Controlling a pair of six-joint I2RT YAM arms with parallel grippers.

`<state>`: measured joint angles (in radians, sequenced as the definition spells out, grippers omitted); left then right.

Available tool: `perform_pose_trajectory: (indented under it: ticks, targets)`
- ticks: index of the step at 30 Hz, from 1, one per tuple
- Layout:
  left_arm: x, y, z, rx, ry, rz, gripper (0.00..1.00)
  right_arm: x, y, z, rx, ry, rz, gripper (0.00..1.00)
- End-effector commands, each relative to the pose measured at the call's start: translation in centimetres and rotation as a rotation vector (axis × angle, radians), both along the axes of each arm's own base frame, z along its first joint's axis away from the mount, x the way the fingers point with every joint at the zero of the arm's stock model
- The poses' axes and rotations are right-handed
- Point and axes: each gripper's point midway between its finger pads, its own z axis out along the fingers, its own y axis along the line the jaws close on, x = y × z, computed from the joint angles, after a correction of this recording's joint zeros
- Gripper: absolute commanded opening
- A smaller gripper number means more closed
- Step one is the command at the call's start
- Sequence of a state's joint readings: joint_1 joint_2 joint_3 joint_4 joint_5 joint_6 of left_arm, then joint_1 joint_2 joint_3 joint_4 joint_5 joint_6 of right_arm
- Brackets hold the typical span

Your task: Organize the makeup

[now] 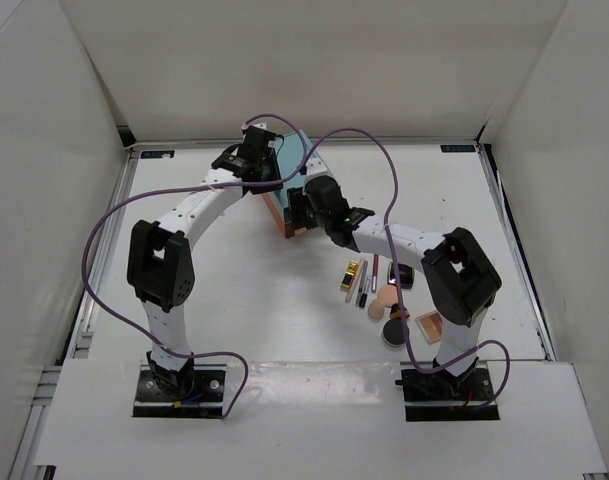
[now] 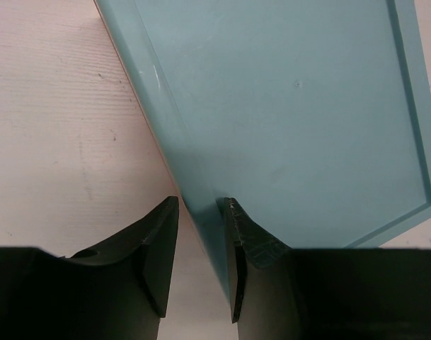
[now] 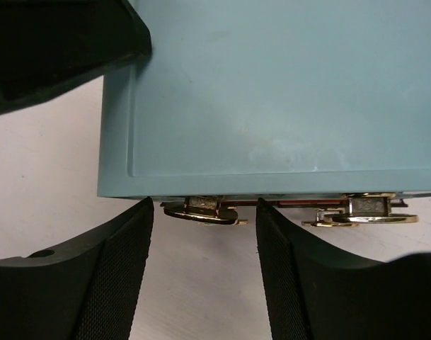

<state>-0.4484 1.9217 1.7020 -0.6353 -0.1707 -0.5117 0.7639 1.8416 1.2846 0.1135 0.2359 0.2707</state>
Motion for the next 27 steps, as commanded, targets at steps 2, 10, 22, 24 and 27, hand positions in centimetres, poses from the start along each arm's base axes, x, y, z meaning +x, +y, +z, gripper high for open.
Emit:
perform_pose_trajectory:
  ticks: [2,10,22,24,27]
  targets:
    - [-2.7,0.5,-1.0,0.027,0.083,-0.029,0.43,2.8,0.8,3.4,0.117,-0.109,-0.113,0.63]
    - [-3.1,0.4,-1.1,0.015,0.089,-0.032,0.43,2.8,0.4,2.8,0.140,-0.128,-0.154,0.37]
    - [-3.1,0.4,-1.3,0.016,0.091,-0.035,0.43,0.3,-1.3,2.9,0.126,-0.127,-0.114,0.28]
    - [-3.2,0.5,-1.3,0.021,0.091,-0.031,0.43,-0.8,-2.0,1.7,0.102,-0.100,-0.098,0.27]
    - [-3.0,0.6,-1.2,0.020,0.087,-0.026,0.44,-2.8,-2.6,2.1,0.099,-0.087,-0.055,0.27]
